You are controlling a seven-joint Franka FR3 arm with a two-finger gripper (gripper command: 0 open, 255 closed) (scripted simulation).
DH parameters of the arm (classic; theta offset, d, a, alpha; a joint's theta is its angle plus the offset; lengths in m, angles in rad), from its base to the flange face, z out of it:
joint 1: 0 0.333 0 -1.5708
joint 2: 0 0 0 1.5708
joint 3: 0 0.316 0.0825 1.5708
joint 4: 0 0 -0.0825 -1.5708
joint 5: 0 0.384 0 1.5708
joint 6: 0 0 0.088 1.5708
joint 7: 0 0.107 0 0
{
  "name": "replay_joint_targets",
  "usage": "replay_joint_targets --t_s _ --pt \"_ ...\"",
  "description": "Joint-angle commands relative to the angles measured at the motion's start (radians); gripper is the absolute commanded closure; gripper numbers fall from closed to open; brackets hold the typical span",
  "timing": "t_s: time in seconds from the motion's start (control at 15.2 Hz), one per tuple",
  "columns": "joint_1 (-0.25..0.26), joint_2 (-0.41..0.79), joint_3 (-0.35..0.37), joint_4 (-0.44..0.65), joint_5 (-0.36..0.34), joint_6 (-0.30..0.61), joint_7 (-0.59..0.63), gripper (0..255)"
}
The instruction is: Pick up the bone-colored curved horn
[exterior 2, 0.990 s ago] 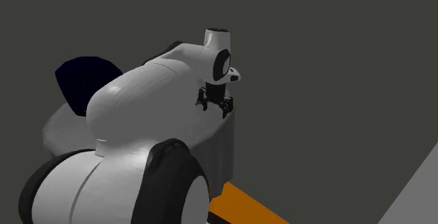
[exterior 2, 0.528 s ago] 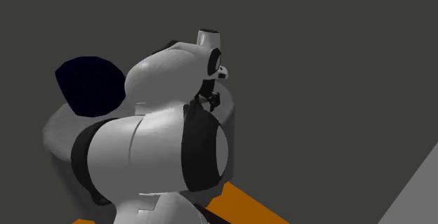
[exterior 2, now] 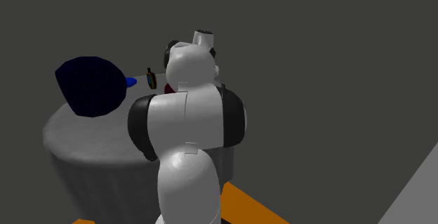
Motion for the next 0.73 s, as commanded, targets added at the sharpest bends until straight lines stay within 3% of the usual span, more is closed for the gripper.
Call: replay_joint_targets --t_s 0.0,0.26,0.66 --pt "0.017 0.093 0.023 0.083 -0.041 0.009 0.090 0" --pt "0.073 0.258 0.033 0.250 -0.121 0.002 0.228 0" --pt "0.069 0.252 0.029 0.163 -0.113 0.083 0.213 0"
